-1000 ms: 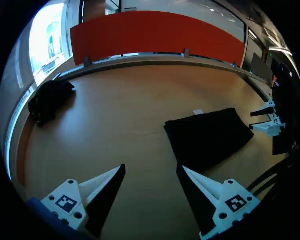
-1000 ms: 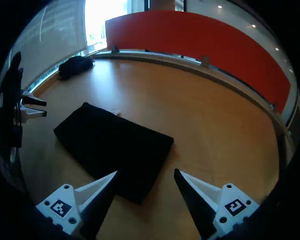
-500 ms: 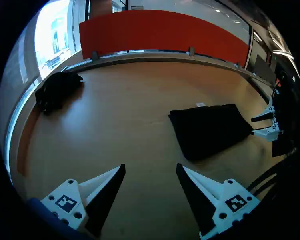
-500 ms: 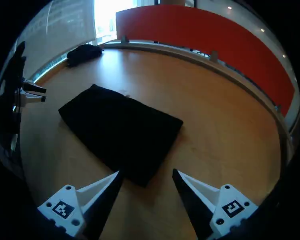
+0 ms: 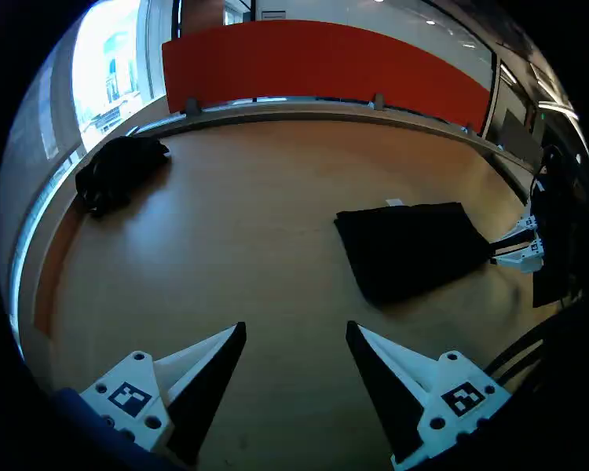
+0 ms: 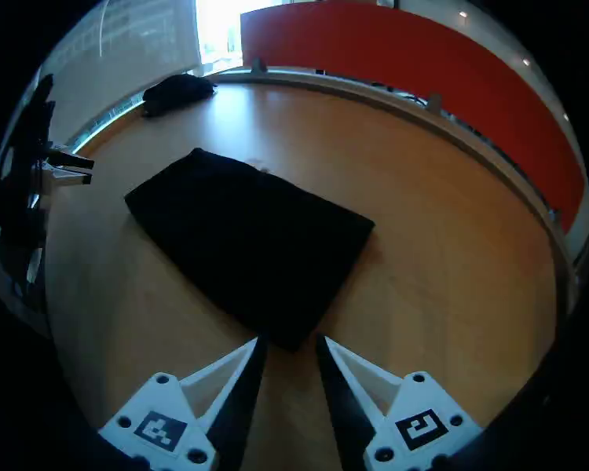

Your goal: Fold towel

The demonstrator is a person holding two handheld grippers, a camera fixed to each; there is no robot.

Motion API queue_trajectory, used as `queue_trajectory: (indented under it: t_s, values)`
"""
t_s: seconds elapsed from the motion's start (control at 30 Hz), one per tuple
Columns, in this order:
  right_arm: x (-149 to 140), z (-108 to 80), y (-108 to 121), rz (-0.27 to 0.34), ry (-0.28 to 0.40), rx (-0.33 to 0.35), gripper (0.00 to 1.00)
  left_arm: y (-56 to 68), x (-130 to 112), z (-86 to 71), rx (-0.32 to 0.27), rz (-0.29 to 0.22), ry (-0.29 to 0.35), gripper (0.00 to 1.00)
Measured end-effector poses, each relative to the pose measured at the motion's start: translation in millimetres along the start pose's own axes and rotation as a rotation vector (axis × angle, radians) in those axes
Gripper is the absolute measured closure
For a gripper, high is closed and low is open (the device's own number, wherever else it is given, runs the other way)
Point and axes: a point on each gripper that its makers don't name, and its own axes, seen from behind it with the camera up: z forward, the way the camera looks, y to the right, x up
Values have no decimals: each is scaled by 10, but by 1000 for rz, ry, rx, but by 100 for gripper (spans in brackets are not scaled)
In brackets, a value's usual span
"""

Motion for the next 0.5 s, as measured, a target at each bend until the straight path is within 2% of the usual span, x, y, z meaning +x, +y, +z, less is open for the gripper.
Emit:
queue_trajectory:
  t_s: [0.33,0.5]
  values:
    - [-42,-7,-33,5,-21,19,89,-6,-48,-45,-3,-6,-4,6]
    - [-19,1,-63,14,-14,26,95,-16,-73,-61,-3,-1,-7,6]
